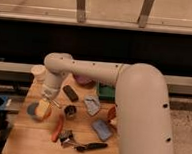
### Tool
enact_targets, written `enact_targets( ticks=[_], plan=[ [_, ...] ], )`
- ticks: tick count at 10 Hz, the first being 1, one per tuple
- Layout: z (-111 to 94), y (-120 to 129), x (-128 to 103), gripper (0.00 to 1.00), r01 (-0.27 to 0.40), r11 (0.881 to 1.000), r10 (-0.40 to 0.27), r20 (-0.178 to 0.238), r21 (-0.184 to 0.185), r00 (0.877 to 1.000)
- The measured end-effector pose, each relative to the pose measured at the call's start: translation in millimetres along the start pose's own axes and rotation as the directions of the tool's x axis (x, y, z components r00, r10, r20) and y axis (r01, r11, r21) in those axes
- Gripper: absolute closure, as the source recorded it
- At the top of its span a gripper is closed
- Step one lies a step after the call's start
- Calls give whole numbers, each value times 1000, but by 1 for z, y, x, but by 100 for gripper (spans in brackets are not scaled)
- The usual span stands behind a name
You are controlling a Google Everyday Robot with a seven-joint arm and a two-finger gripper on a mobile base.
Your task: Place apple in table surface
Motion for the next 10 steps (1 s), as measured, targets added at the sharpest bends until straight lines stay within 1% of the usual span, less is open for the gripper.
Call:
enact_targets(
  ticks=[5, 6, 8, 10],
  plan=[
    [-2, -1, 3, 100, -3, 1000, 3, 0, -1, 1000],
    [-1, -1, 2, 100, -3, 1000, 3, -6, -9, 1000],
    [17, -1, 1, 100, -3, 999, 2, -20, -44, 1000],
    [49, 4, 0, 100, 4, 996, -6, -28, -85, 1000]
  ],
)
